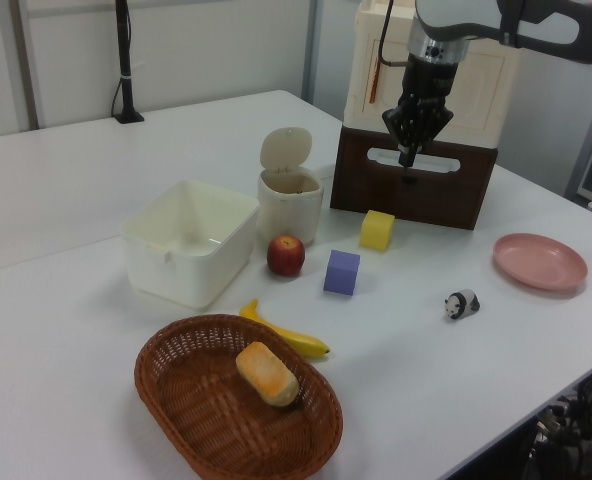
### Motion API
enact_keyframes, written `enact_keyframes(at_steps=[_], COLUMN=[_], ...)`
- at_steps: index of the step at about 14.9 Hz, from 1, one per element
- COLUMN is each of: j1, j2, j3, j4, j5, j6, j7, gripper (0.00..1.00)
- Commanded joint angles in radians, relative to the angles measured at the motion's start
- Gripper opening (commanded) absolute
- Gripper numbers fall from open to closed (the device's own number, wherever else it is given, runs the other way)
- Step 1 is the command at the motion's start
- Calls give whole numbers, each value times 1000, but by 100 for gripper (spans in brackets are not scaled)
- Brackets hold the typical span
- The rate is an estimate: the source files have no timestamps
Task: Close the trash can
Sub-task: 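Move the gripper over the small cream trash can's raised lid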
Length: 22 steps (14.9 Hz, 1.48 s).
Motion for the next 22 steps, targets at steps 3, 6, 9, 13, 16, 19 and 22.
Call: enact_keyframes(at_steps=[3,6,9,13,16,19,22], j1=[-7,-7,-21,-64,-67,-67,-67], j2=[-9,6,44,179,260,320,386], j3=[9,9,8,8,8,9,9], j4=[-16,-12,-1,106,131,154,214], j5=[-6,-3,1,-6,-10,-16,-16], j6=[11,73,199,360,631,756,827], j7=[-13,-2,-1,-1,-10,-30,-54], gripper=[0,0,0,0,0,0,0])
